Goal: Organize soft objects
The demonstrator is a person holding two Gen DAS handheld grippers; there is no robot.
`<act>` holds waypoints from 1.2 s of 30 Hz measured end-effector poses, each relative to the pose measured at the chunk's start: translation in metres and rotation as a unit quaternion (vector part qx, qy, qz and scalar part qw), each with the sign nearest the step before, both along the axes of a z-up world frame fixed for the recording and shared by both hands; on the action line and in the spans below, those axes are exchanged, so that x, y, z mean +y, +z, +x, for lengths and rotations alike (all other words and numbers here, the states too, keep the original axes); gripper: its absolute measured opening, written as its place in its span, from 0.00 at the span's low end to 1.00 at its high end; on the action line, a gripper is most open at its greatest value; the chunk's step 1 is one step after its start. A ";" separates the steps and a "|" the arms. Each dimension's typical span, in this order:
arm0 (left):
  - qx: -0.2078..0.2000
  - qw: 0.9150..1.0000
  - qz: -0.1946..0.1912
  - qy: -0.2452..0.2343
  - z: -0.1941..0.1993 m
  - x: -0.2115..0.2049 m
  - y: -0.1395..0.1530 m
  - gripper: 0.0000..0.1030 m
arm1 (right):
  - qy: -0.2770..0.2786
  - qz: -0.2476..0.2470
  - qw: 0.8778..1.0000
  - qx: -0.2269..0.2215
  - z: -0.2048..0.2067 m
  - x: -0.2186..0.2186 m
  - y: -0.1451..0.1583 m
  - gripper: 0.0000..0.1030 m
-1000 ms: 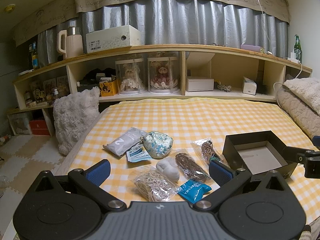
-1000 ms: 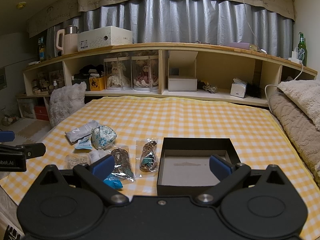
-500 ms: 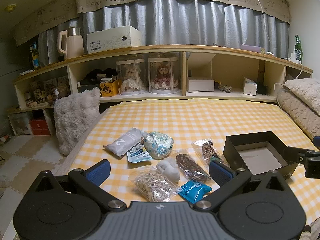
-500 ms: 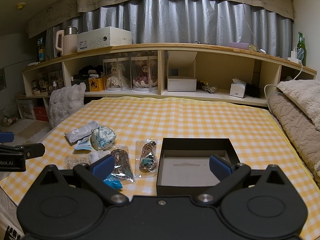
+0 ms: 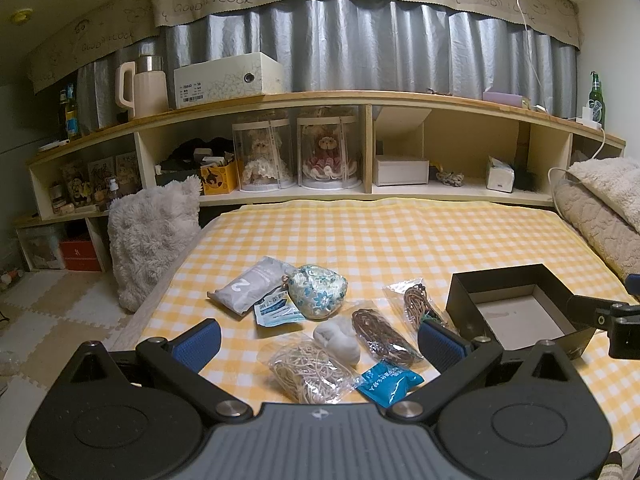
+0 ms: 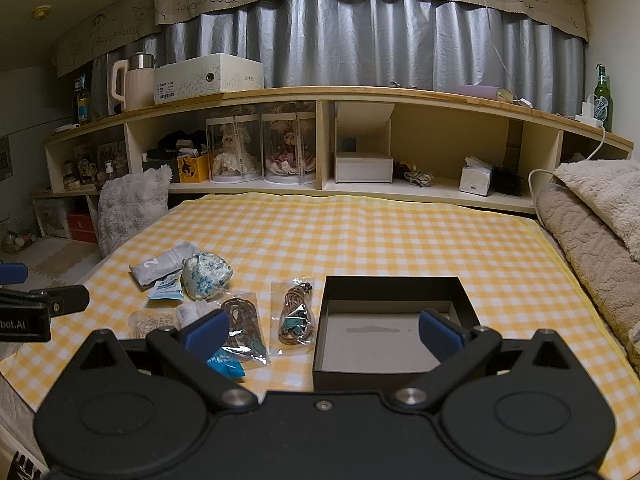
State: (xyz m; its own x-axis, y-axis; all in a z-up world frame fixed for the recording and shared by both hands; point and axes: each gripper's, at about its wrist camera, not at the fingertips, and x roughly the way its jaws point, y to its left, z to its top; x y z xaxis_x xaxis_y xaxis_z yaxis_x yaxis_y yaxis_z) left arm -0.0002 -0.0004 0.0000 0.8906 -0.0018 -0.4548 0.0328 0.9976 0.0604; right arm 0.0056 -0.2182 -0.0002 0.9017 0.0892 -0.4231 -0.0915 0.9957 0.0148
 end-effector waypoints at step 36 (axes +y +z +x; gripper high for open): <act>-0.029 1.000 -0.003 0.001 0.012 -0.006 0.018 1.00 | 0.001 0.017 1.000 -0.022 0.006 -0.002 0.014 1.00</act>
